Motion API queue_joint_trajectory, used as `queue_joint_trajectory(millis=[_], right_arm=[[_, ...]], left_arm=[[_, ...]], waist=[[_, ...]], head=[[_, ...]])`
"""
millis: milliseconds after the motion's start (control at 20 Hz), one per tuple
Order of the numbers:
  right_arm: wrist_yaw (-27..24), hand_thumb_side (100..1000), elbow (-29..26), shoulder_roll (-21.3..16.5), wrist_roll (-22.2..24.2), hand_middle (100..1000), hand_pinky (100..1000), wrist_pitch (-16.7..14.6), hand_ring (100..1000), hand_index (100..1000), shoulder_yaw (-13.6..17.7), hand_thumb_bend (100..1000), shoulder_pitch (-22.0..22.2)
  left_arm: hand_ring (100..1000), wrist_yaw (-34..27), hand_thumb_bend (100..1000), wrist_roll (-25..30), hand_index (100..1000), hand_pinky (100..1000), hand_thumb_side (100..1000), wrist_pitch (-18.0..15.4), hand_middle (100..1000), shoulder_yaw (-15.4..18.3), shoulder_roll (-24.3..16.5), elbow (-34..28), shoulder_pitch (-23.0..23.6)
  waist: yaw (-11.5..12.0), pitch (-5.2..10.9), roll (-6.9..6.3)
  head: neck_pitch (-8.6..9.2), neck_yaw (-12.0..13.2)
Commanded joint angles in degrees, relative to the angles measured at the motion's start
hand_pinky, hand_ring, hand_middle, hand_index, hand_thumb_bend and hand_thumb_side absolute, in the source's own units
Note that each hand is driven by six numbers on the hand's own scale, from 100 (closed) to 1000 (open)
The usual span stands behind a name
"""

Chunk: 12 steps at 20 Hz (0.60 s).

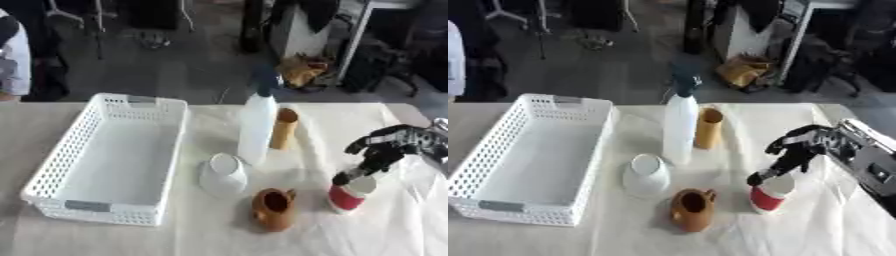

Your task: Pick up objects on the table and place them in the box.

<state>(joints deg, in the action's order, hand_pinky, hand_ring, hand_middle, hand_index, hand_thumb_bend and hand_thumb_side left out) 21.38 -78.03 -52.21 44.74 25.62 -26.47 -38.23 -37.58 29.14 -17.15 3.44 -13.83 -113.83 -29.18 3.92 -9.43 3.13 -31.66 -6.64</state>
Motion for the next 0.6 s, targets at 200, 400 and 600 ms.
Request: queue_joint_trajectory(millis=[200, 400, 600], right_arm=[[-1.48, 538, -0.58, -2.44, 5.22, 1000, 740, 3.8, 1000, 1000, 0.25, 788, -0.24], [-2.13, 539, -1.21, -2.81, 6.43, 1000, 745, 4.31, 1000, 1000, 0.32, 857, -0.25], [-2.17, 545, -2.62, -3.04, 7.18, 1000, 749, 4.63, 1000, 1000, -0.54, 792, -0.53]], left_arm=[[864, 0.01, 100, 0.09, 818, 958, 879, 0.96, 763, 0.55, -0.27, -0.76, -0.58], [859, 0.22, 100, 0.01, 815, 959, 877, 1.25, 760, 0.65, -0.24, -0.76, -0.4], [856, 0.39, 100, 0.06, 813, 959, 882, 1.57, 758, 0.61, -0.2, -0.76, -0.36]], waist=[[0.08, 0.81, 0.09], [-0.04, 0.81, 0.26], [-0.21, 0.83, 0.49]], head=[[-0.21, 0.0], [-0.45, 0.05], [-0.53, -0.03]])
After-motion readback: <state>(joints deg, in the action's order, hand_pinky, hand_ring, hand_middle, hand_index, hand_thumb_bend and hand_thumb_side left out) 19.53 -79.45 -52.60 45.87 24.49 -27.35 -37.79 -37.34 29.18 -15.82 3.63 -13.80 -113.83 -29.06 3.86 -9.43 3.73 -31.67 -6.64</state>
